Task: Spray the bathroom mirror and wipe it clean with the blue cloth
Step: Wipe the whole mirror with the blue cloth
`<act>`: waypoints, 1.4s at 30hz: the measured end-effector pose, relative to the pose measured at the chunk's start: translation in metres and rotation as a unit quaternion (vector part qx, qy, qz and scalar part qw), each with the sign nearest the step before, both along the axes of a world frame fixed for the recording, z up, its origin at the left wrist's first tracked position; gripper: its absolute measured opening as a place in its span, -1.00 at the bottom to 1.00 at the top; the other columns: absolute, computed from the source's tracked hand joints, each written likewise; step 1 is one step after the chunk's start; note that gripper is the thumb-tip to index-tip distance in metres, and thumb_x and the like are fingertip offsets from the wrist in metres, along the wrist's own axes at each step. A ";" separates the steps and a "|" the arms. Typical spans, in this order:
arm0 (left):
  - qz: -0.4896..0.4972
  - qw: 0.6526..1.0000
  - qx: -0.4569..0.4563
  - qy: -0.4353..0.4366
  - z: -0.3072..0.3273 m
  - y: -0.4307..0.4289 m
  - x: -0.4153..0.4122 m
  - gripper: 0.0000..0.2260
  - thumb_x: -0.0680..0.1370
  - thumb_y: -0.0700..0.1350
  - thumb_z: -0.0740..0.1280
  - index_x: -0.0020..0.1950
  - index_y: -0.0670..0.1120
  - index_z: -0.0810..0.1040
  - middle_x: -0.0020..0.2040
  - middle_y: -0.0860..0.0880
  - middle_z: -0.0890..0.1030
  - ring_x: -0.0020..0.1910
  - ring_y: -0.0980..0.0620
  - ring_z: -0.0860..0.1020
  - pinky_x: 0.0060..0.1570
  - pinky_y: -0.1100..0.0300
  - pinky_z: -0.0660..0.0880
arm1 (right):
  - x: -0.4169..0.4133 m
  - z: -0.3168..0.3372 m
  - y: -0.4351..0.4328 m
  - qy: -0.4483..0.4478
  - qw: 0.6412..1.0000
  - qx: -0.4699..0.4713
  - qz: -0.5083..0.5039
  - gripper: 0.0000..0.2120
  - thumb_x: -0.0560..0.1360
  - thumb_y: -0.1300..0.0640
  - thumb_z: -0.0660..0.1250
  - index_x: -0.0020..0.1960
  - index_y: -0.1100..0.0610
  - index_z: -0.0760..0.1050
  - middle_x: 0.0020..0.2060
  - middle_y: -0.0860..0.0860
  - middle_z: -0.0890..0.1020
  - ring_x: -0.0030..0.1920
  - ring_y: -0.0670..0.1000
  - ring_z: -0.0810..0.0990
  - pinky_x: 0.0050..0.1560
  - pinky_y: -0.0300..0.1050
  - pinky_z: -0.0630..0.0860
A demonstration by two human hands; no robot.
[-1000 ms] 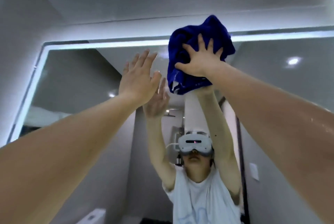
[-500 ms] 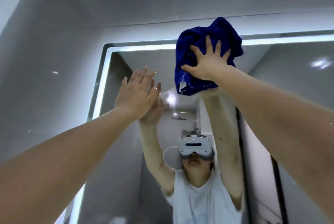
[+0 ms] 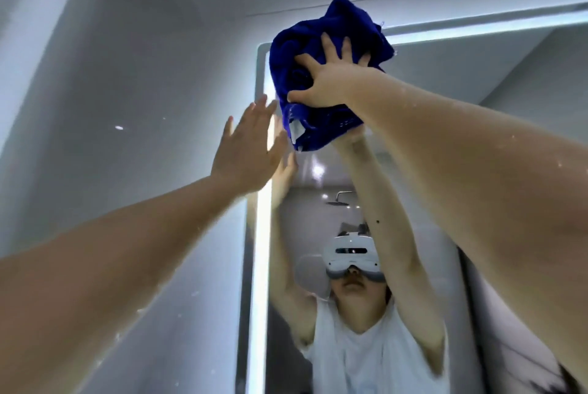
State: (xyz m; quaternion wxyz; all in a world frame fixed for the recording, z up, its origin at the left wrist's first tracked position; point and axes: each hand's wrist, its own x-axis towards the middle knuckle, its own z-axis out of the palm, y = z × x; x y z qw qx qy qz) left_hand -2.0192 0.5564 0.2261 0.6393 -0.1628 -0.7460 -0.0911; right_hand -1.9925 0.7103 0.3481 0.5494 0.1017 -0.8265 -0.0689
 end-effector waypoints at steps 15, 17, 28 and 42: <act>-0.039 0.999 0.015 -0.029 -0.019 -0.086 -0.007 -0.44 0.56 0.17 -0.13 0.53 0.01 0.00 0.55 0.03 0.01 0.53 0.03 -0.02 0.46 0.02 -0.13 | -0.011 -0.043 -0.071 -0.006 1.000 0.019 -0.004 -0.28 0.41 -0.37 0.17 0.47 -0.25 -0.02 0.53 0.01 -0.24 0.50 0.22 -0.26 0.37 0.46 -0.16; -0.079 0.996 0.037 -0.029 -0.033 -0.077 -0.004 -0.49 0.61 0.12 -0.08 0.53 0.00 0.01 0.55 0.02 0.03 0.53 0.05 -0.01 0.46 0.01 -0.12 | -0.016 -0.068 -0.072 0.000 1.000 0.022 -0.006 -0.27 0.41 -0.38 0.15 0.48 -0.26 -0.05 0.52 0.01 -0.28 0.50 0.21 -0.29 0.37 0.45 -0.19; -0.082 0.991 -0.030 -0.105 -0.144 -0.057 0.016 -0.44 0.53 0.12 -0.09 0.53 0.01 0.04 0.54 0.04 0.08 0.52 0.04 0.03 0.44 0.08 -0.14 | -0.009 -0.210 -0.053 -0.020 1.000 0.005 -0.017 -0.33 0.48 -0.34 0.06 0.50 -0.21 -0.08 0.51 0.04 -0.31 0.48 0.23 -0.34 0.36 0.45 -0.21; -0.040 0.993 -0.090 -0.060 -0.110 -0.071 0.046 -0.43 0.51 0.13 -0.05 0.51 -0.01 0.11 0.54 0.03 0.10 0.52 0.03 0.02 0.45 0.02 -0.14 | -0.006 -0.207 -0.038 -0.025 0.983 -0.183 0.001 -0.31 0.47 -0.35 0.09 0.50 -0.21 -0.09 0.50 0.06 -0.34 0.47 0.29 -0.36 0.34 0.45 -0.23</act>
